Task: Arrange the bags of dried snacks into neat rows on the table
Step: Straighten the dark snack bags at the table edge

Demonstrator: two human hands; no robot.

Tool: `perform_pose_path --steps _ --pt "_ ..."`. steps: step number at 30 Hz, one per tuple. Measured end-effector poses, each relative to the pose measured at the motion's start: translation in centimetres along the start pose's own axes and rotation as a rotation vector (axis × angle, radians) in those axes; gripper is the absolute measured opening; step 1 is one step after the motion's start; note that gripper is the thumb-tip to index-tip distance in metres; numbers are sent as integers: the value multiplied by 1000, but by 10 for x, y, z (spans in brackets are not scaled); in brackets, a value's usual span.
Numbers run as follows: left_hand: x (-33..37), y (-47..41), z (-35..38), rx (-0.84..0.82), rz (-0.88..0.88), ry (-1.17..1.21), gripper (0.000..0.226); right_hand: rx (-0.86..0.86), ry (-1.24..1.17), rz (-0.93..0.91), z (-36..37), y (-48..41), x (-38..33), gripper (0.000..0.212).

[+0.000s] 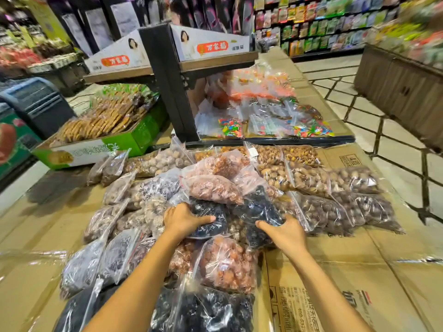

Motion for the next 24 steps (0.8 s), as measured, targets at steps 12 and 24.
perform_pose_path --steps 12,24 --pt "14 30 0 53 78 173 56 -1 -133 55 -1 26 46 100" --pt "-32 64 -14 193 96 168 58 -11 -99 24 21 21 62 90"
Point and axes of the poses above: each hand's wrist, its own y-axis away from the middle knuckle, its own z-axis out of the palm, x = y × z, the point moved 10 cm from there along -y, towards the middle knuckle, and after that the axes turned 15 degrees about y, right-handed, at the moved point
